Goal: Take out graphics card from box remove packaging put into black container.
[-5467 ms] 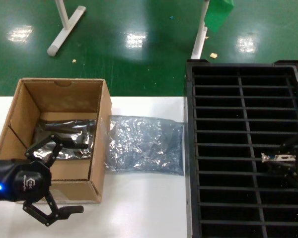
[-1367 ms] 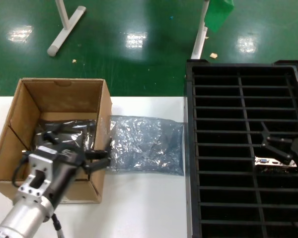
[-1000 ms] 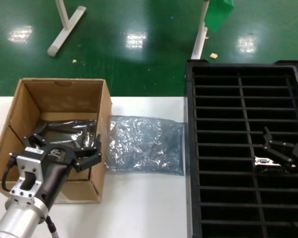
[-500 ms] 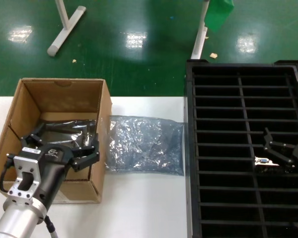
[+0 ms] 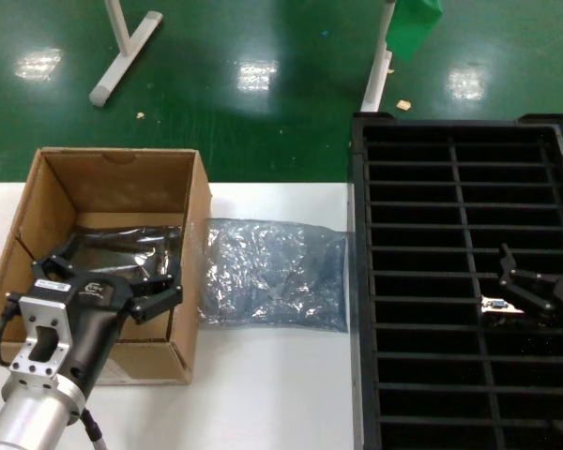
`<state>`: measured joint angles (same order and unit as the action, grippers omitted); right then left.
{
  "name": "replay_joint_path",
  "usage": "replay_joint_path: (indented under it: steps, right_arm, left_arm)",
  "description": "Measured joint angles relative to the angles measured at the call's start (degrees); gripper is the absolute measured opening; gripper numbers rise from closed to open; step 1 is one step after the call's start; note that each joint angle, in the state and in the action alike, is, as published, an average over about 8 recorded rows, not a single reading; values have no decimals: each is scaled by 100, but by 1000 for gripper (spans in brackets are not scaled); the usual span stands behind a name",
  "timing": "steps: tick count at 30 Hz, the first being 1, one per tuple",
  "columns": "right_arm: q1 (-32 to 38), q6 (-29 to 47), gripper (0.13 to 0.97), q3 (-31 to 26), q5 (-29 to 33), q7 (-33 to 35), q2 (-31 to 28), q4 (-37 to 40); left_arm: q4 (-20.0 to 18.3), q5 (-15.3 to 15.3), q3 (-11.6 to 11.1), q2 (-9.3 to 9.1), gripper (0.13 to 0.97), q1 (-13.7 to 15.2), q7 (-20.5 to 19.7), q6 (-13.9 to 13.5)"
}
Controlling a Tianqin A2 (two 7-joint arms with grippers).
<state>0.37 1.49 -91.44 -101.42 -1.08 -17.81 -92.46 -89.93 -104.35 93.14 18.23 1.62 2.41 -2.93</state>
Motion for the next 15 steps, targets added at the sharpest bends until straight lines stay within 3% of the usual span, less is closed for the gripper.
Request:
replay_joint_path:
  steps: [15]
  right_arm:
    - [-13, -53, 966, -8, -61, 38, 22, 28]
  left_arm:
    - [-62, 43, -52, -37, 966, -58, -85, 103]
